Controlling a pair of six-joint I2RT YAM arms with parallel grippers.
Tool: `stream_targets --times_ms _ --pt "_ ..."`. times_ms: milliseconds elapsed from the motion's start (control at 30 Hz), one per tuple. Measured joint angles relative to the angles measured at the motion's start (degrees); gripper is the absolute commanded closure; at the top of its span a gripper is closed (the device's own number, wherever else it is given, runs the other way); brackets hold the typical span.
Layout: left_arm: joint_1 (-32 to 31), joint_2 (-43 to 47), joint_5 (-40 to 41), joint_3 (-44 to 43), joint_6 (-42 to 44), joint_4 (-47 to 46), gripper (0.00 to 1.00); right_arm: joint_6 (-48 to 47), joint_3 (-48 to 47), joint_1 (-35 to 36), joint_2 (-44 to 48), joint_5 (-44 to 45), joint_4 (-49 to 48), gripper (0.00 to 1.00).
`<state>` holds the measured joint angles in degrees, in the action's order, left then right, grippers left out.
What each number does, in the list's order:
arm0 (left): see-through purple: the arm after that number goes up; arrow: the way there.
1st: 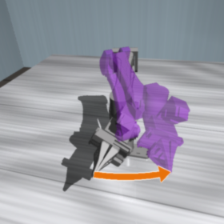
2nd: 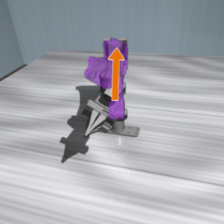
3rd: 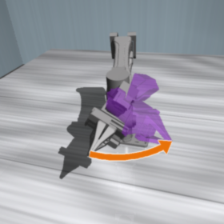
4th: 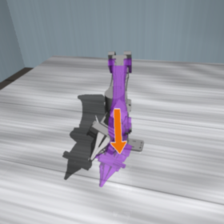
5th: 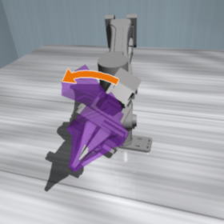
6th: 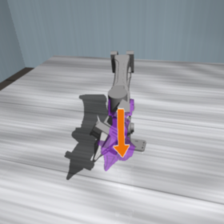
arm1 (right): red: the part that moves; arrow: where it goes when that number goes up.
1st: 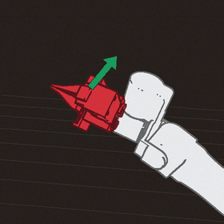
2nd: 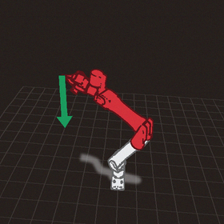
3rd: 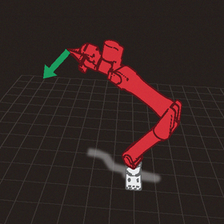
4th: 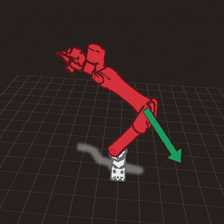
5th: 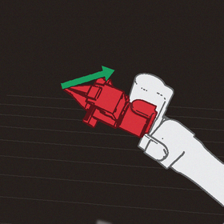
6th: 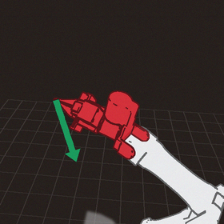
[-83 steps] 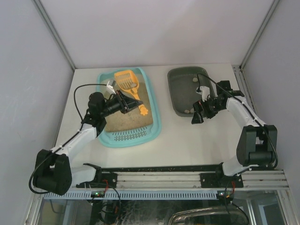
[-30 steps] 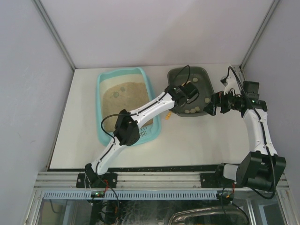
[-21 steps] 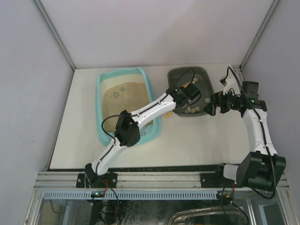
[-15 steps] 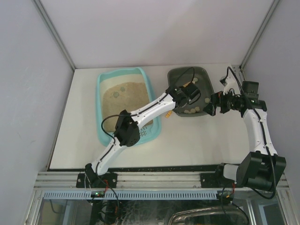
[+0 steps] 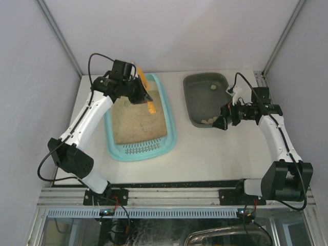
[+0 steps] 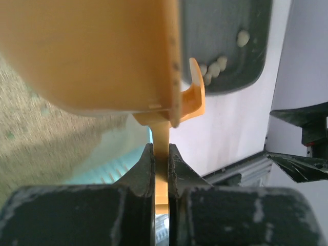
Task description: Clean the litter box
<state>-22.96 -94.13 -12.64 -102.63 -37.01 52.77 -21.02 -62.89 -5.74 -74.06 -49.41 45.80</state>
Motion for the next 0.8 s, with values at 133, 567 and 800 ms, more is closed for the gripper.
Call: stream_targets --times_ms 133,567,800 --pt "-1.22 1.40 0.04 6.45 -7.02 3.02 1.00 -1.11 -1.31 4.15 -1.73 -0.44 1.62 0.00" --pt "5.49 -9.57 1.70 7.69 -22.36 10.51 1.00 -4.02 -1.42 7.02 -2.21 -1.73 5.40 0.00" --pt "6.86 -16.41 5.03 4.26 -24.52 15.23 1.00 -4.74 -1.42 7.06 -2.21 -1.75 5.46 0.00"
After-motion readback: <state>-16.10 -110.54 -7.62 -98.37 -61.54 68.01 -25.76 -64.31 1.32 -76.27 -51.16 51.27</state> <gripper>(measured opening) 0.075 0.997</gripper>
